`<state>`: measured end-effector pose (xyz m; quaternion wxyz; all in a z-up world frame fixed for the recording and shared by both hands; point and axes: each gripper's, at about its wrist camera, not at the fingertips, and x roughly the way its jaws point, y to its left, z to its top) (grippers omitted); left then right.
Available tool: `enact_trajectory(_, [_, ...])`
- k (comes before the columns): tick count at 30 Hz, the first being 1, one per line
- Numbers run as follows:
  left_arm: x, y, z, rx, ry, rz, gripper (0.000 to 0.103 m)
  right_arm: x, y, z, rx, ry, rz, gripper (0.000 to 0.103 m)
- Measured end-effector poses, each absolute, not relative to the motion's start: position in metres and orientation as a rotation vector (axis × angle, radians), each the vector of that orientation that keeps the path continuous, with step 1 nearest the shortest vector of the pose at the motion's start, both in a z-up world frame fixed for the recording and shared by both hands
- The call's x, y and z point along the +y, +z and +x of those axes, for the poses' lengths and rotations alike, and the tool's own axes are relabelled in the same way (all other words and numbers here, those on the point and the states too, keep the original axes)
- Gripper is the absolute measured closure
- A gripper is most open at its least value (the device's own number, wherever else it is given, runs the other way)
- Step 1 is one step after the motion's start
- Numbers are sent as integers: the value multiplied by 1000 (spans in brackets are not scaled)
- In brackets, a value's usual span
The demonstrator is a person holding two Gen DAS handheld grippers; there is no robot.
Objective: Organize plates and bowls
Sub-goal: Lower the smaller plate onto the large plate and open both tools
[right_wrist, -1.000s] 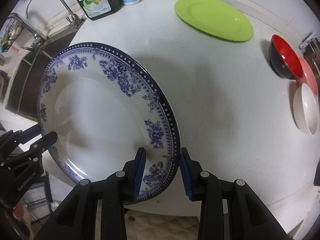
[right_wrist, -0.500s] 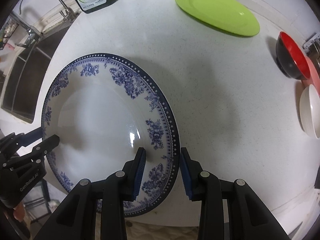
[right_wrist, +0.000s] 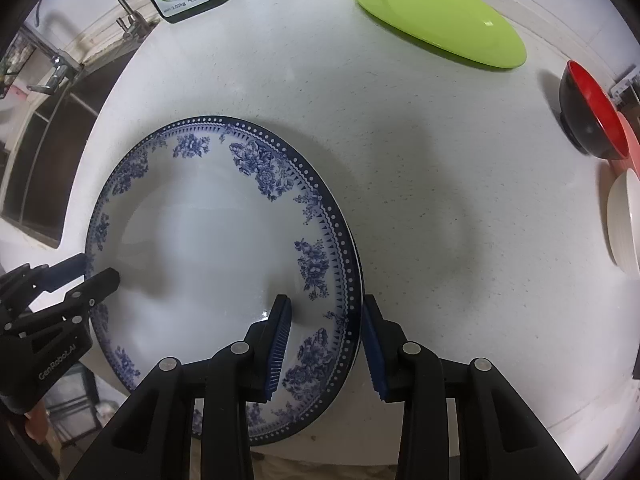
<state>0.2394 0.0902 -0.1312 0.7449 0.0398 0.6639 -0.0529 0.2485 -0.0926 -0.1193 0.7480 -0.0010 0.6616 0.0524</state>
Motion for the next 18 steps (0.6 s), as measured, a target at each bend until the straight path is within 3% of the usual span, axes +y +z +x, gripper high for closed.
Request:
enact_trajectory(4, [91, -134, 241, 1452, -117, 88, 62, -92, -120, 249, 1439, 110, 0, 66])
enact_trajectory(9, [91, -136, 241, 1449, -134, 84, 55, -88, -121, 248, 1432, 106, -6, 65])
enact_trajectory(13, [90, -131, 241, 1420, -149, 95, 42, -90, -119, 248, 1423, 117, 20, 55])
enact_trajectory(18, [92, -118, 241, 1352, -137, 122, 35, -92, -109, 243, 1371, 97, 30, 50])
